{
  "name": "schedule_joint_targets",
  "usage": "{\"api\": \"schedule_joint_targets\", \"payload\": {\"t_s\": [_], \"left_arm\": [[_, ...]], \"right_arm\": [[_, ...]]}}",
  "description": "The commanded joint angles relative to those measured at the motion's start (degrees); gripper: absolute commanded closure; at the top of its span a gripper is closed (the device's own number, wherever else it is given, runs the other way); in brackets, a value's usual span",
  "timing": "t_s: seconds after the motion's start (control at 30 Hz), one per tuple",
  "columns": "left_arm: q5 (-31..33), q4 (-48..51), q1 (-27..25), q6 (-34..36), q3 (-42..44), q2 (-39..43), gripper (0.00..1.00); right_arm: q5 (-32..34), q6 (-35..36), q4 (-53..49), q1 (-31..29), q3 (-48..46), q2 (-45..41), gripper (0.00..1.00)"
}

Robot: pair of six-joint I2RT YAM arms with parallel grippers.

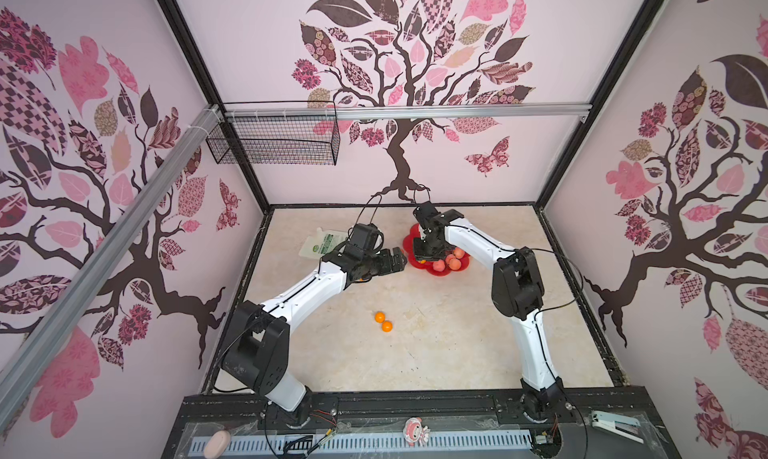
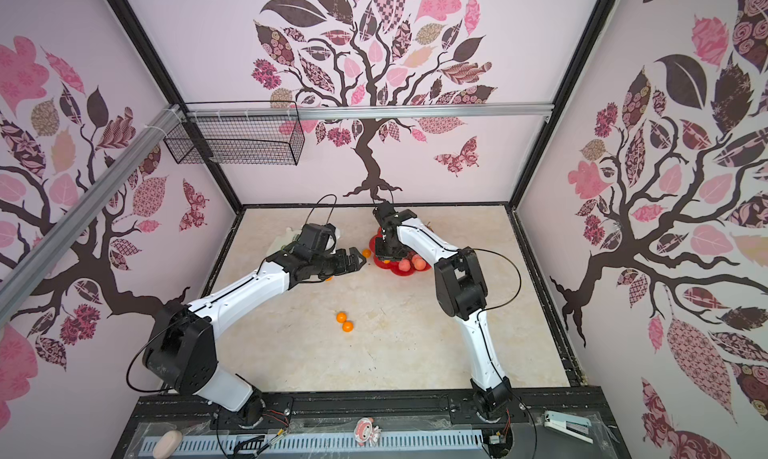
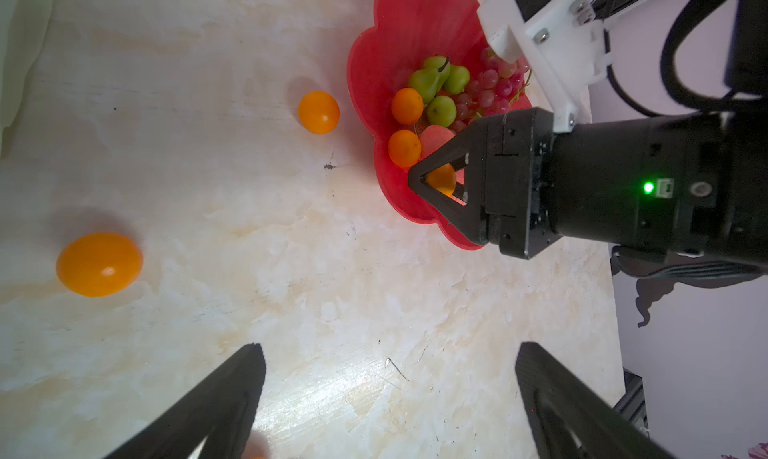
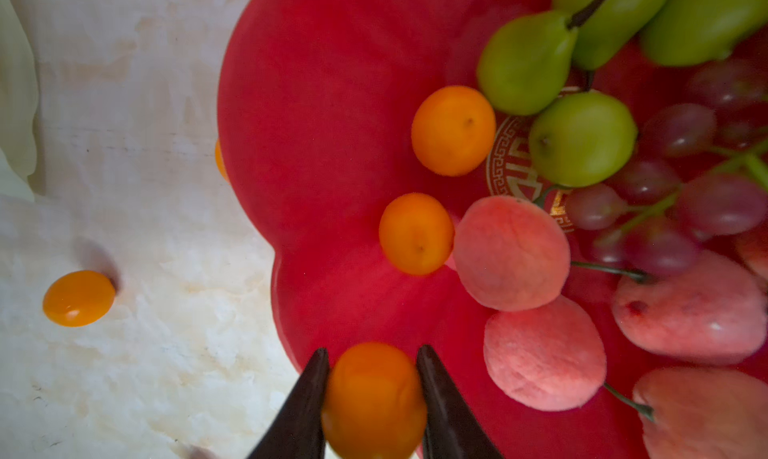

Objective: Place and organize the fake fruits in the fruit bowl
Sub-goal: 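Lower the kumquat into the bowl and open the right gripper, then move the right gripper back to the kumquats while the left arm withdraws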

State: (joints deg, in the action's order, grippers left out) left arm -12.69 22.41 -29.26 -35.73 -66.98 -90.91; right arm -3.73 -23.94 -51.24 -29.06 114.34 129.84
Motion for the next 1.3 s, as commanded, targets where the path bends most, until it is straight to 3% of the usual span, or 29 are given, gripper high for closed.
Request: {"api": "schedule_joint_targets", "payload": {"t_s": [0.0,0.47,0.73,1.1,1.27], "left_arm": [[0.4,0.1,-0.3,0.4,-2.8,-0.8,0.02],[-0.1,2.5,-0.4,2.1,-3.3,-1.2,0.02],[2.7,5.5,-1.4,3.1,-0.9,5.0,0.02],[8.3,8.0,-2.5,1.0,11.6,19.9,0.02],[11.2,13.4,-2.6,-4.9,17.6,27.7,0.02]], "right_arm": [[1.2,0.7,-2.6,0.5,2.2,2.3,0.63],[2.4,1.6,-5.0,0.7,6.3,4.0,0.52],[2.5,1.4,-6.2,0.6,5.9,-2.6,0.51],[2.5,-1.4,7.2,-7.5,-17.0,-21.4,0.51],[0.5,-5.8,13.2,-12.1,-29.5,-27.2,0.51]]}}
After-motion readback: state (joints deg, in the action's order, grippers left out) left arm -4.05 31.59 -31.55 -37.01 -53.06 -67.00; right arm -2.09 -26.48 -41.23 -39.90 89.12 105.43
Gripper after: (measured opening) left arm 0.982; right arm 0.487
